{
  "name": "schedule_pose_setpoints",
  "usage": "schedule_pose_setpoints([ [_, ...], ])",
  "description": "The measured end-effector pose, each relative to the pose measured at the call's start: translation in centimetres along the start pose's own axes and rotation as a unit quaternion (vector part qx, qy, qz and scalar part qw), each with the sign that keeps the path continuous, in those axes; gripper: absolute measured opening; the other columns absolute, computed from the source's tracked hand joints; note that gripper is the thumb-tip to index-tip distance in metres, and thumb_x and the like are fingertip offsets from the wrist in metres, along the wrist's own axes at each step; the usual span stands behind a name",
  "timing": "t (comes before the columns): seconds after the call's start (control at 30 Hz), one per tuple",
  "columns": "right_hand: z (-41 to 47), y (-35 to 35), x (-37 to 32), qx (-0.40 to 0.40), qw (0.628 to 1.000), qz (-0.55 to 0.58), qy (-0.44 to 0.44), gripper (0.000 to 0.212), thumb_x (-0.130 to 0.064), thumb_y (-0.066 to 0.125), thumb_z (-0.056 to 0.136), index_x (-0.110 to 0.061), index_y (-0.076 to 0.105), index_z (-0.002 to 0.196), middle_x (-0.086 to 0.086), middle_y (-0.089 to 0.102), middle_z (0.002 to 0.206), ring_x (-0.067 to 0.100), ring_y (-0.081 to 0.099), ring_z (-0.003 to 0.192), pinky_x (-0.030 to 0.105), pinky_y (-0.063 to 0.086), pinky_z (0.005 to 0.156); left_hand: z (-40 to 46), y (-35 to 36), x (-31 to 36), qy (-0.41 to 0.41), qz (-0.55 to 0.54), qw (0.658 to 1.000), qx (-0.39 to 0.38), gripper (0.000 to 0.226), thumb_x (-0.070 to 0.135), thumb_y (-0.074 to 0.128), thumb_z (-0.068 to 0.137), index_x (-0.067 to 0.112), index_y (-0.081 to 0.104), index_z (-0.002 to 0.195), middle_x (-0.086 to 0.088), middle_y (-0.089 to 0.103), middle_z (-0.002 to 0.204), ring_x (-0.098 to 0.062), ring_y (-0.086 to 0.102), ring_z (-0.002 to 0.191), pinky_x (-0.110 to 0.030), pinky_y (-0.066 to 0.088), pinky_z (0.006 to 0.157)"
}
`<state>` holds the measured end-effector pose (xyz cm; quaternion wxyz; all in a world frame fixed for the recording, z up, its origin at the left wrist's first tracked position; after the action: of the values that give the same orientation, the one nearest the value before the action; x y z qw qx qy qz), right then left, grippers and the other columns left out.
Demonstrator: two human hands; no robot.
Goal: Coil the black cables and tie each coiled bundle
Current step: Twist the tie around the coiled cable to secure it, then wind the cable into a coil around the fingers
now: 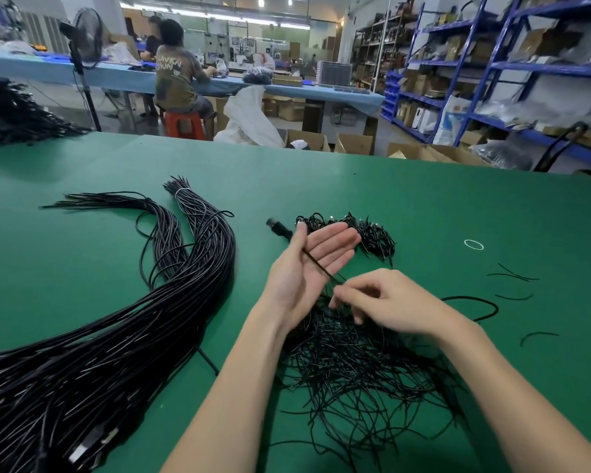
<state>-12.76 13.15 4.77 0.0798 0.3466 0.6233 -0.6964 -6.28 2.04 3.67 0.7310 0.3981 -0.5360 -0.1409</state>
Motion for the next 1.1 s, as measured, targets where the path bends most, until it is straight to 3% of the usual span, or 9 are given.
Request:
schedule_pose_setpoints([
  [0.13, -0.1, -0.7, 1.2, -0.057, 0.978, 0.202, 0.004, 0.04, -0.054, 0.054, 0.096, -0.023, 0.076, 0.084, -0.006, 0.054, 0.058, 0.011, 0.045, 0.052, 0.02, 0.042, 0.054, -0.5, 0.8, 1.1, -0.001, -0.069, 0.996, -0.053, 0.068, 0.046, 0.024, 0.108, 0.002, 0.077, 0.106, -0.019, 0.072, 0.115, -0.028, 0.067, 0.114, -0.033, 0.056, 0.09],
  [0.3, 1.4, -0.7, 2.9, -0.062, 0.983, 0.138, 0.099, 0.063, -0.08, 0.058, 0.078, -0.021, 0.07, 0.06, -0.01, 0.039, 0.049, 0.012, 0.032, 0.045, 0.021, 0.031, 0.047, -0.6, 1.1, 1.9, 0.037, -0.042, 0.997, -0.044, 0.069, 0.043, 0.025, 0.108, 0.007, 0.081, 0.093, -0.014, 0.077, 0.1, -0.025, 0.073, 0.102, -0.028, 0.058, 0.08],
  [0.43, 2.8, 0.8, 2.5, -0.132, 0.976, 0.121, 0.124, 0.066, -0.085, 0.057, 0.077, -0.023, 0.073, 0.06, -0.009, 0.039, 0.048, 0.011, 0.031, 0.042, 0.017, 0.031, 0.043, -0.4, 1.1, 3.0, 0.093, 0.005, 0.995, -0.033, 0.066, 0.041, 0.023, 0.109, 0.01, 0.081, 0.095, -0.014, 0.076, 0.105, -0.027, 0.072, 0.106, -0.029, 0.058, 0.082],
  [0.57, 3.5, 0.3, 2.6, -0.118, 0.98, 0.088, 0.135, 0.064, -0.088, 0.068, 0.061, -0.025, 0.073, 0.061, -0.011, 0.037, 0.05, 0.01, 0.032, 0.045, 0.017, 0.03, 0.043, -0.8, 1.2, 2.5, 0.017, 0.057, 0.995, -0.077, 0.066, 0.043, 0.025, 0.107, 0.009, 0.08, 0.099, -0.014, 0.076, 0.105, -0.027, 0.073, 0.101, -0.029, 0.059, 0.079],
  [0.63, 3.9, -0.7, 2.8, -0.109, 0.981, 0.087, 0.138, 0.048, -0.068, 0.076, 0.062, -0.022, 0.063, 0.056, -0.009, 0.037, 0.052, 0.011, 0.03, 0.05, 0.021, 0.029, 0.046, -1.1, 1.3, 2.0, -0.039, 0.094, 0.99, -0.1, 0.065, 0.044, 0.027, 0.105, 0.006, 0.079, 0.1, -0.016, 0.076, 0.101, -0.027, 0.075, 0.094, -0.029, 0.061, 0.074],
  [0.7, 4.4, -2.1, 2.7, -0.099, 0.971, 0.152, 0.158, 0.035, -0.051, 0.072, 0.069, -0.024, 0.053, 0.057, -0.011, 0.036, 0.052, 0.011, 0.027, 0.049, 0.022, 0.026, 0.046, -1.4, 1.5, 1.4, -0.088, 0.149, 0.978, -0.115, 0.065, 0.046, 0.03, 0.103, 0.003, 0.079, 0.1, -0.019, 0.076, 0.1, -0.028, 0.076, 0.09, -0.029, 0.062, 0.071],
  [0.83, 5.7, -5.6, 1.1, -0.06, 0.971, 0.109, 0.205, 0.039, -0.052, 0.067, 0.093, -0.016, 0.072, 0.079, -0.013, 0.046, 0.049, 0.007, 0.03, 0.039, 0.019, 0.025, 0.041, -1.4, 1.3, -0.1, -0.154, 0.246, 0.952, -0.094, 0.067, 0.05, 0.031, 0.102, -0.001, 0.073, 0.107, -0.024, 0.071, 0.112, -0.033, 0.072, 0.101, -0.036, 0.062, 0.081],
  [1.0, 6.3, -6.4, -4.3, -0.045, 0.991, 0.027, 0.12, 0.032, -0.03, 0.067, 0.093, -0.013, 0.068, 0.066, -0.005, 0.054, 0.052, 0.012, 0.037, 0.044, 0.021, 0.03, 0.042, -1.1, 0.4, -0.7, -0.156, 0.228, 0.961, -0.024, 0.06, 0.048, 0.024, 0.106, 0.005, 0.062, 0.123, -0.02, 0.069, 0.121, -0.034, 0.068, 0.113, -0.048, 0.057, 0.092],
  [1.1, 5.3, -5.6, -6.1, -0.013, 0.998, 0.053, 0.039, 0.014, -0.015, 0.057, 0.099, -0.014, 0.071, 0.097, -0.006, 0.072, 0.073, 0.008, 0.051, 0.047, 0.019, 0.041, 0.044, -0.9, -0.5, 0.2, -0.122, 0.181, 0.976, 0.022, 0.056, 0.047, 0.025, 0.107, 0.01, 0.064, 0.123, -0.02, 0.07, 0.12, -0.038, 0.066, 0.114, -0.053, 0.054, 0.093],
])
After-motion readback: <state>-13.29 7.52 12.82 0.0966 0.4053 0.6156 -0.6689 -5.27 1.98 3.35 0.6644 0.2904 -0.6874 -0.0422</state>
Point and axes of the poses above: each hand's wrist, its own z-axis towards the middle knuckle, its own y-axis out of the palm, x = y × z, the point moved 6 cm from there along z, towards the middle knuckle
